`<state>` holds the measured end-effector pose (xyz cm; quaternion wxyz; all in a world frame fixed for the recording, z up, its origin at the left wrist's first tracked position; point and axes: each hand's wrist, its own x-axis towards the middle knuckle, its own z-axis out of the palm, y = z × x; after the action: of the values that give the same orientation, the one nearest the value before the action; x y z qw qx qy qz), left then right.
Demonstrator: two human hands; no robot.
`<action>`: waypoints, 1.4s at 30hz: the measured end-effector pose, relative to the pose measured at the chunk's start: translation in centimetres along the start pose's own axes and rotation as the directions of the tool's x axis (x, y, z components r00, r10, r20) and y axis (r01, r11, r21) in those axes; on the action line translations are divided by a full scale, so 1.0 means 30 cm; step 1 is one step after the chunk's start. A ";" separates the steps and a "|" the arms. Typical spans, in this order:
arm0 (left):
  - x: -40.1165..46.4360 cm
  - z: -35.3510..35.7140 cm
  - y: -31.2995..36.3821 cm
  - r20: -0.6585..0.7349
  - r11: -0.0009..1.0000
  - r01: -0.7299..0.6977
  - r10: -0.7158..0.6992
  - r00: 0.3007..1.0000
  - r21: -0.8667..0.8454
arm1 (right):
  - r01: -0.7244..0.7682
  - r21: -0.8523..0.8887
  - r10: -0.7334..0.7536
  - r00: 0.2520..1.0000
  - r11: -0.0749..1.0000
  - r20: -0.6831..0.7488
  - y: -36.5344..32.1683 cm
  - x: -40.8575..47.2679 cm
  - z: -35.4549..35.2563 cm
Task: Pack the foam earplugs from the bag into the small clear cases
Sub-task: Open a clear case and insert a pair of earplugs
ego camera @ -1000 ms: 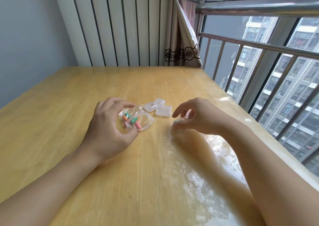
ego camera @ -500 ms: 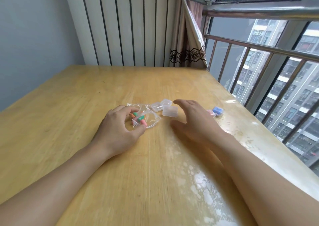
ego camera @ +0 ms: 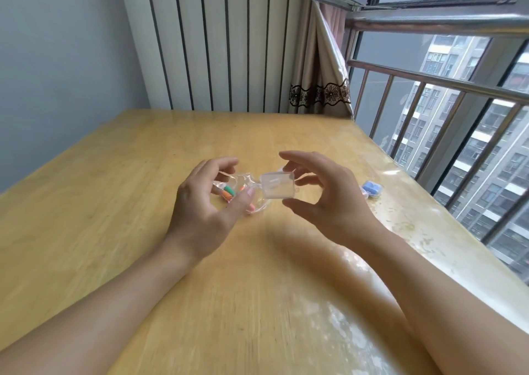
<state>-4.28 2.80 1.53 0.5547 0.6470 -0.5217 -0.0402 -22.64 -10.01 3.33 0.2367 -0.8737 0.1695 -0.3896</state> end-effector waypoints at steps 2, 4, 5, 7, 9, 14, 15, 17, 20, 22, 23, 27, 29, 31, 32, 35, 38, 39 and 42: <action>-0.011 0.001 0.036 0.067 0.959 0.095 -0.080 0.995 -0.269 | 0.034 0.127 -0.032 0.999 0.991 -0.015 -0.048 -0.010 0.007; -0.028 0.015 0.053 0.108 0.935 0.125 -0.094 0.990 -0.331 | 0.045 0.202 -0.044 0.999 0.978 -0.010 -0.077 -0.010 0.011; -0.037 0.023 0.056 0.085 0.939 0.108 -0.084 0.993 -0.326 | 0.043 0.222 -0.043 0.999 0.974 -0.004 -0.085 -0.009 0.011; -0.047 0.033 0.065 0.008 0.958 0.010 -0.009 1.000 -0.285 | -0.005 0.288 0.003 1.000 0.958 0.008 -0.091 -0.006 0.007; -0.053 0.035 0.073 -0.050 0.971 -0.188 0.182 0.982 -0.146 | -0.118 0.401 0.108 0.993 0.908 0.047 -0.093 -0.008 0.001; -0.050 0.021 0.076 -0.109 0.914 -0.397 0.405 0.908 0.084 | -0.350 0.617 0.254 0.937 0.704 0.241 -0.092 -0.006 -0.009; -0.048 0.019 0.072 -0.109 0.907 -0.409 0.419 0.901 0.105 | -0.371 0.635 0.266 0.929 0.678 0.258 -0.093 -0.006 -0.007; -0.048 0.020 0.068 -0.099 0.891 -0.432 0.447 0.889 0.143 | -0.399 0.661 0.294 0.917 0.635 0.271 -0.098 -0.006 0.003; -0.051 0.024 0.069 -0.087 0.900 -0.416 0.428 0.899 0.131 | -0.397 0.681 0.324 0.915 0.616 0.240 -0.098 -0.007 0.019; -0.053 0.027 0.071 -0.076 0.914 -0.386 0.396 0.915 0.124 | -0.384 0.655 0.356 0.916 0.651 0.183 -0.100 -0.006 0.026; -0.055 0.029 0.075 -0.075 0.918 -0.374 0.386 0.920 0.135 | -0.383 0.645 0.376 0.913 0.661 0.157 -0.101 -0.008 0.031; -0.068 0.038 0.092 -0.103 0.956 -0.269 0.280 0.954 0.116 | -0.385 0.471 0.406 0.912 0.794 0.060 -0.118 -0.023 0.065; -0.078 0.047 0.096 -0.108 0.984 -0.154 0.163 0.981 0.084 | -0.363 0.314 0.371 0.928 0.877 0.036 -0.133 -0.026 0.079; -0.084 0.052 0.097 -0.068 0.993 -0.102 0.107 0.992 0.066 | -0.351 0.269 0.355 0.934 0.897 0.035 -0.140 -0.029 0.087; -0.085 0.052 0.097 -0.043 0.992 -0.104 0.107 0.993 0.066 | -0.349 0.259 0.352 0.935 0.901 0.036 -0.141 -0.031 0.089; -0.083 0.051 0.100 0.006 0.983 -0.146 0.146 0.989 0.107 | -0.340 0.213 0.340 0.940 0.916 0.037 -0.151 -0.035 0.100; -0.080 0.055 0.106 0.022 0.971 -0.166 0.165 0.986 0.174 | -0.337 0.185 0.338 0.941 0.923 0.026 -0.149 -0.031 0.118; -0.078 0.055 0.106 0.030 0.965 -0.165 0.163 0.986 0.203 | -0.347 0.178 0.349 0.937 0.921 0.024 -0.146 -0.027 0.126; -0.068 0.046 0.100 0.055 0.951 -0.134 0.124 0.991 0.278 | -0.391 0.174 0.394 0.919 0.904 0.023 -0.139 -0.020 0.142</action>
<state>-7.98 3.82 2.20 0.4489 0.6830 -0.5732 0.0587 -19.32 -5.06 2.76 0.3850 -0.7951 0.3084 -0.3529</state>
